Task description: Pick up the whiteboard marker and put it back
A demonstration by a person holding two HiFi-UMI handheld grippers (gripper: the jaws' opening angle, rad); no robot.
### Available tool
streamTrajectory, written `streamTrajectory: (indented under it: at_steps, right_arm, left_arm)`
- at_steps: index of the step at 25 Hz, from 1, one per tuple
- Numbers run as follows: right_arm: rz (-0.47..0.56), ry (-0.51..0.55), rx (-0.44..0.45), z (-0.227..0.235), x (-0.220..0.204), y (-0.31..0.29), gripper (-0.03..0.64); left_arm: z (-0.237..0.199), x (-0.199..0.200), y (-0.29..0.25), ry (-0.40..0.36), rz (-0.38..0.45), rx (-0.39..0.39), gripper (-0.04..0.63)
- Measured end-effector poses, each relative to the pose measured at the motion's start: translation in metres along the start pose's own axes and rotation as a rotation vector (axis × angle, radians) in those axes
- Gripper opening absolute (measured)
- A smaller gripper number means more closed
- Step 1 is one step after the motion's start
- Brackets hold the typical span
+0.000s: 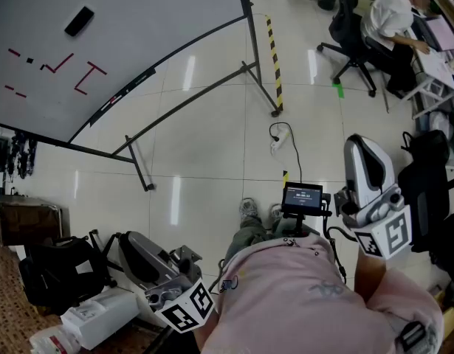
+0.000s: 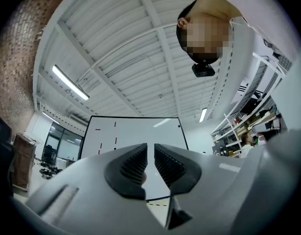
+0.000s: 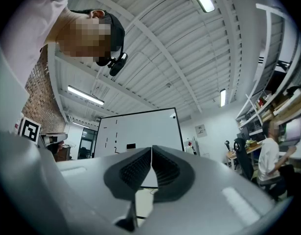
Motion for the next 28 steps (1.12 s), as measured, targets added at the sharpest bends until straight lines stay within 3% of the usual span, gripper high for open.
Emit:
streamTrajectory:
  at_steps: [5, 28]
  right_arm:
    - [-0.026, -0.018, 0.051, -0.01, -0.003, -0.005, 0.0]
    - [-0.026, -0.02, 0.009, -0.013, -0.007, -0.003, 0.0]
  left_arm:
    - [-0.013, 0.0, 0.006, 0.007, -0.009, 0.032, 0.051]
    - [-0.031, -0.006, 0.016, 0.014, -0.025, 0.083, 0.043]
Point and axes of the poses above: the fingertips, and each gripper's own axes: y backward along the fingers, z to its right, x out of its top, the point moved 9 cm from there along y, backward along the fingers, and after that the axes turned 8 degrees about z, right-handed, at the moved point
